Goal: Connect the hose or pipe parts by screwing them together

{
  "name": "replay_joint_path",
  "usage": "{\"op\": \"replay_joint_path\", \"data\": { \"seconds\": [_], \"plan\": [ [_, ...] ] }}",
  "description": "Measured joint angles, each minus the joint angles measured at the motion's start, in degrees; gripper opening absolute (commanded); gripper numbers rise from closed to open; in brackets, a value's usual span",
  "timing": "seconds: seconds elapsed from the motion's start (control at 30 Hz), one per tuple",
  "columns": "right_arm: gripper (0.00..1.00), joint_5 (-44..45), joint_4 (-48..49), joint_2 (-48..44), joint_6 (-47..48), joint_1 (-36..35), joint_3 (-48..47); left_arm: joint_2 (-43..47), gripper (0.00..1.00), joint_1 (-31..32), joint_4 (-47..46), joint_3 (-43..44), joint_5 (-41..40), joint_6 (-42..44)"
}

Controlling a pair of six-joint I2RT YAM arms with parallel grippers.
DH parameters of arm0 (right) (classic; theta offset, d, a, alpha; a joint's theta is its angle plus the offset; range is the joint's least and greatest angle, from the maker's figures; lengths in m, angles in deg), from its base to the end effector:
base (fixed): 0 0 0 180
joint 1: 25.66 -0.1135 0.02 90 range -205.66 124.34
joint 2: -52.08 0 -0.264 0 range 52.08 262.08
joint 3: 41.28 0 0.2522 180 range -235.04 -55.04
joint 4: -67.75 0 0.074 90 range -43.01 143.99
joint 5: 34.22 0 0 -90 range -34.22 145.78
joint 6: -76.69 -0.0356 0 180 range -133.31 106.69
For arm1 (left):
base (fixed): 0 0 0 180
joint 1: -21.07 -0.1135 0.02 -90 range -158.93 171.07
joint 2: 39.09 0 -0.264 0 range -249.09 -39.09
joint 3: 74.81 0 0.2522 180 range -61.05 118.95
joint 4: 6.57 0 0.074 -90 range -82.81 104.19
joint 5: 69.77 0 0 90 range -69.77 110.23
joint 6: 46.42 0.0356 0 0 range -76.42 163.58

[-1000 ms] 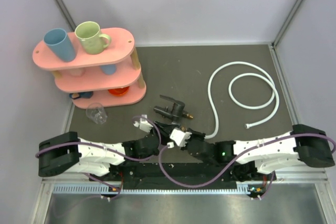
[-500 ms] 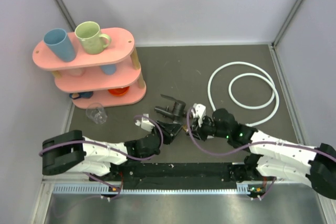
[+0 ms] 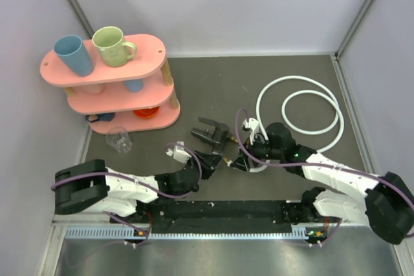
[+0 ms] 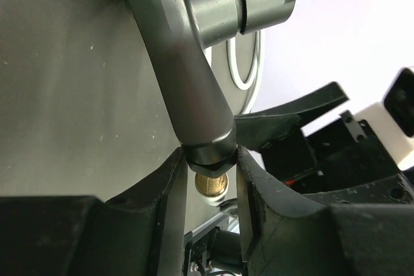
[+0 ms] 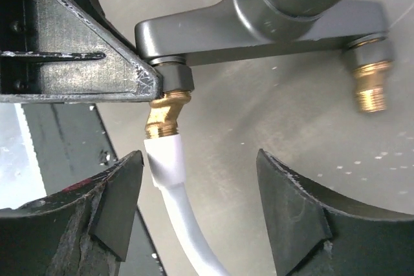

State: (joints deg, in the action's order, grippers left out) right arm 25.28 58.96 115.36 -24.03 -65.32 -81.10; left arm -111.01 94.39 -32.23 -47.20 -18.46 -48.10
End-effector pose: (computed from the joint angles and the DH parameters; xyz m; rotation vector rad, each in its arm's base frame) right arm 0.1587 0.1551 0.1931 -0.8766 2.0631 1.0671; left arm 0.0830 -0.1995 0.1557 -0.8152 1.8905 -1.3295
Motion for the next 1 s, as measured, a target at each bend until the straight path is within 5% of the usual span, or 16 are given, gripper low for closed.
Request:
{"op": "replay_joint_path", "data": {
  "seconds": [0.13, 0.43, 0.77, 0.87, 0.97, 1.0],
  "plan": [
    [0.75, 8.44, -3.37, -6.23, 3.74, -2.60, -0.02, 0.63, 0.00, 0.04, 0.94, 0.00, -0.35, 0.09],
    [0.77, 34.77, -6.64, -10.49, 15.30, -22.25, -0.33, 2.60, 0.00, 0.04, 3.91, 0.24, -0.15, -0.13],
    [0.75, 60.83, -4.63, 0.74, 25.03, -39.45, -2.29, 3.96, 0.00, 0.04, 6.12, 0.46, 0.37, -0.83],
    [0.66, 66.38, -3.15, 5.79, 27.26, -42.34, -3.08, 4.09, 0.00, 0.02, 6.43, 0.52, 0.48, -1.09],
    [0.44, 71.67, -0.85, 10.51, 28.92, -43.54, -4.57, 4.70, 0.00, 0.02, 6.95, 0.52, 0.57, -1.22],
    [0.29, 73.00, 0.00, 11.58, 29.73, -43.85, -4.92, 4.90, 0.00, 0.02, 7.28, 0.52, 0.61, -1.36]
  ]
}}
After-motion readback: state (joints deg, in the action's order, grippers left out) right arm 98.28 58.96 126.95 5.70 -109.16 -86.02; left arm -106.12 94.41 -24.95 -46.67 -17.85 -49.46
